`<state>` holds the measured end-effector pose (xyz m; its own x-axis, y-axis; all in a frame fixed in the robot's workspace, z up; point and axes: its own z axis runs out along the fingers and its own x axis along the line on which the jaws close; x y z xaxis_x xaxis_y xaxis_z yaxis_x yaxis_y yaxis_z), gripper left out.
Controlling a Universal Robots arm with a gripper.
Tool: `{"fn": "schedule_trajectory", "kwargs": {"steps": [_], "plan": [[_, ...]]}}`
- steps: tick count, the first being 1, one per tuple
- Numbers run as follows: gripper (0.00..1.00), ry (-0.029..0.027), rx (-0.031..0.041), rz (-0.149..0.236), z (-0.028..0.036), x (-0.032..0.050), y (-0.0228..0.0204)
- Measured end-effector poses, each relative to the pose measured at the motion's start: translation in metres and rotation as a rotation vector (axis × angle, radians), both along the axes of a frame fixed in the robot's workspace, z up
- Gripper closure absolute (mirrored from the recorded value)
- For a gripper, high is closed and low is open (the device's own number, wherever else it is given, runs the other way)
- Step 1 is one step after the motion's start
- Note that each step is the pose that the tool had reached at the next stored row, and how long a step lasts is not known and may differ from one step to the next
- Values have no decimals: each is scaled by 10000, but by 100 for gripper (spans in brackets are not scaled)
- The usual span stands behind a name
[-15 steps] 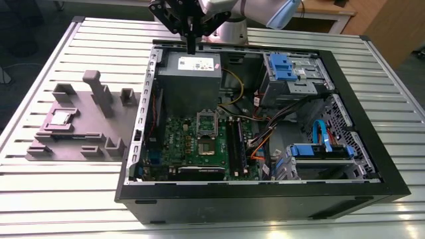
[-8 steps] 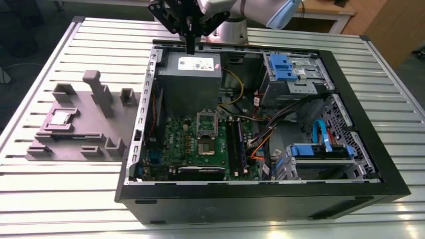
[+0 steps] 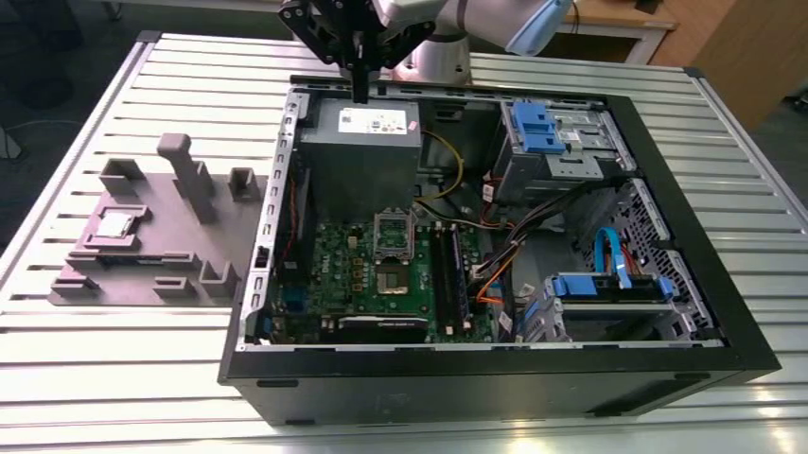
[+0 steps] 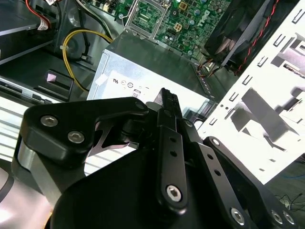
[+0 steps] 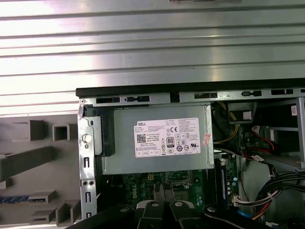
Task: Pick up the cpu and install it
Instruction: 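Reach for the cpu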
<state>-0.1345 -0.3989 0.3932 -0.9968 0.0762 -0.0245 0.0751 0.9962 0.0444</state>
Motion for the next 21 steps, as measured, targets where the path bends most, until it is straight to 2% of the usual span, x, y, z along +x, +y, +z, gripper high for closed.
{"fn": "schedule_trajectory", "kwargs": {"steps": [21], "plan": [[89,0,0,0,-1,-55,0]]}}
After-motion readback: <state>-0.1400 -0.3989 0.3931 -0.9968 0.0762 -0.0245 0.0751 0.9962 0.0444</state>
